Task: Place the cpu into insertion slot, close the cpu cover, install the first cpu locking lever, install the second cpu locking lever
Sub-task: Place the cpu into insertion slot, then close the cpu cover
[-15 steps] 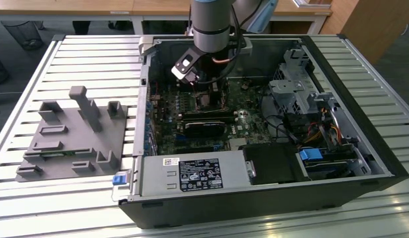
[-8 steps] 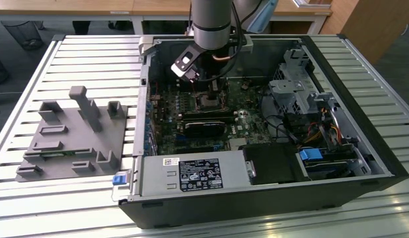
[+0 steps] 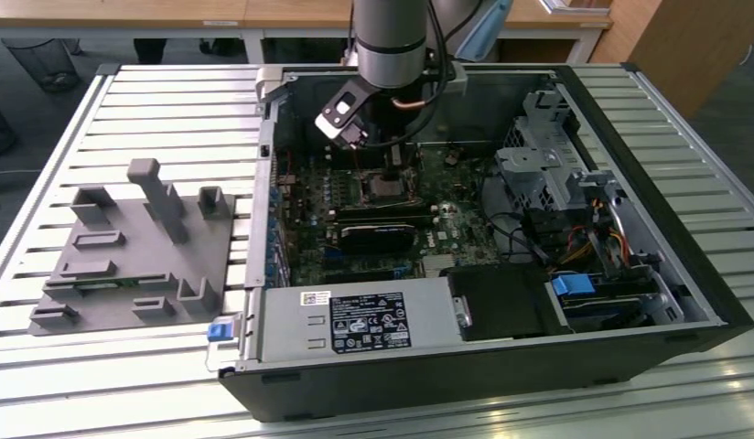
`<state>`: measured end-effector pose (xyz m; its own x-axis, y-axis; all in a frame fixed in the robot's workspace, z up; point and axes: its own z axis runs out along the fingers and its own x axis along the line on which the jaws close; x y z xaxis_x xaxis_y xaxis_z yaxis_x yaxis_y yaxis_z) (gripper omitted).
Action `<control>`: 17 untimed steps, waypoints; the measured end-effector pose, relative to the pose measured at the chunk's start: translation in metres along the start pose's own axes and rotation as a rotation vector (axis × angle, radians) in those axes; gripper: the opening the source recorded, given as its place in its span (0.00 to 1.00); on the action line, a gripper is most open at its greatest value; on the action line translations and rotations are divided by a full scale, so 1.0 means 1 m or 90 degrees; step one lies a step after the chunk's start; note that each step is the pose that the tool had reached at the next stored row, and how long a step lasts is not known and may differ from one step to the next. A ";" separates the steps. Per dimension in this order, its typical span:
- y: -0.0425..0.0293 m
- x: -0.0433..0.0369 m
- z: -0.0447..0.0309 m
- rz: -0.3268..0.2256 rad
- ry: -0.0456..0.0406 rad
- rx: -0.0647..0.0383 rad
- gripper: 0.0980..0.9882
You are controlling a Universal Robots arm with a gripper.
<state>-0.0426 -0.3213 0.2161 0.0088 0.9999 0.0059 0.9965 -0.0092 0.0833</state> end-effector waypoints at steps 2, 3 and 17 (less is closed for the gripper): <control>0.0002 0.0000 -0.0013 0.000 0.0000 0.001 0.01; 0.0003 0.0000 -0.0022 0.000 0.0000 0.001 0.01; 0.0015 0.0001 -0.0162 0.000 -0.0001 0.005 0.01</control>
<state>-0.0424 -0.3213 0.2323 0.0088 0.9999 0.0058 0.9971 -0.0092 0.0752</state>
